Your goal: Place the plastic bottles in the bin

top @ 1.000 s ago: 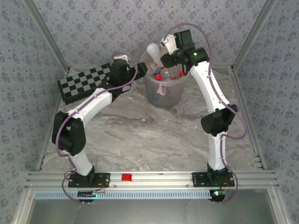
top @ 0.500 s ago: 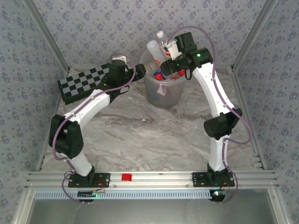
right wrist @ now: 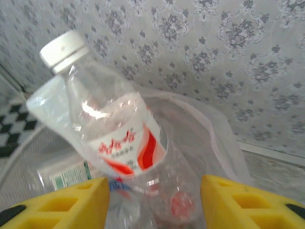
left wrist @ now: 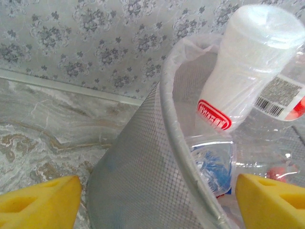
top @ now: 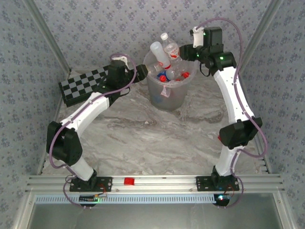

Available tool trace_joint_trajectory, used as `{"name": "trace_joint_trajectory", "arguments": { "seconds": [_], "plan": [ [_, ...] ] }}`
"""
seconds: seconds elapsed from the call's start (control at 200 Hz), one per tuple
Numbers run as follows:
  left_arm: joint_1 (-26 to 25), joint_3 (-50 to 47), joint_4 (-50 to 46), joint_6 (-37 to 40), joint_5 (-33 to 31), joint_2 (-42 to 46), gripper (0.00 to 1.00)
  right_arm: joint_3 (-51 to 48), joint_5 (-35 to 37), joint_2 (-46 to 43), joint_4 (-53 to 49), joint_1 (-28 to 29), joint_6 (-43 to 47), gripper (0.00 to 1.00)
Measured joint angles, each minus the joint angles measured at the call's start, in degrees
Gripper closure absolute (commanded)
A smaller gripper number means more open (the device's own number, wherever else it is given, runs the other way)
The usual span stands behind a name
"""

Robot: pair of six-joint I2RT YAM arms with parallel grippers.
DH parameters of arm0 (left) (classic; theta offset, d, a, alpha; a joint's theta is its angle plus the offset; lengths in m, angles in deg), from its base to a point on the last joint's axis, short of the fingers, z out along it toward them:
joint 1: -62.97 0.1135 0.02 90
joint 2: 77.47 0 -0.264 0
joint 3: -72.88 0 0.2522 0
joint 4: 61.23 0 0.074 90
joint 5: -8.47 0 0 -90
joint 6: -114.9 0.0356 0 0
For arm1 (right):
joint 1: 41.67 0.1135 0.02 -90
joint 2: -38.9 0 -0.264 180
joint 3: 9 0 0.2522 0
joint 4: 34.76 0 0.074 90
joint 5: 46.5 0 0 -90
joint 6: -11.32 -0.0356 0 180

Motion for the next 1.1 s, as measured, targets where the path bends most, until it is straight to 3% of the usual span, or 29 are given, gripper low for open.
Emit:
{"name": "trace_joint_trajectory", "arguments": {
  "seconds": [0.1,0.285,0.355,0.625,0.905,1.029,1.099],
  "plan": [
    [0.00,1.70,0.35,-0.02,-0.31,-0.07,0.17,0.00,-3.91,2.84,5.16,-1.73,-3.82,0.38],
    [0.52,11.39,2.93,-1.77,-1.57,-4.26,0.18,3.02,-7.65,8.63,10.45,-3.34,-9.88,0.35],
    [1.22,15.58,3.72,-3.10,-1.51,-7.21,0.18,4.44,-9.44,10.49,11.30,-3.39,-11.28,0.29],
    [2.58,26.51,0.85,-5.40,-0.52,-18.69,0.18,4.15,-17.77,11.32,12.33,-2.91,-11.04,0.16],
    [2.58,25.42,-1.90,-6.05,0.83,-20.59,0.18,0.20,-21.59,11.26,12.52,-0.28,-6.47,0.19],
    [2.64,21.99,-1.53,-6.23,1.57,-20.37,0.18,-0.28,-21.49,11.26,12.59,0.46,-4.04,0.30],
    [2.64,19.52,-1.33,-6.62,1.90,-20.04,0.18,-0.28,-20.92,11.08,12.57,0.66,-3.19,0.40]
  ]
}}
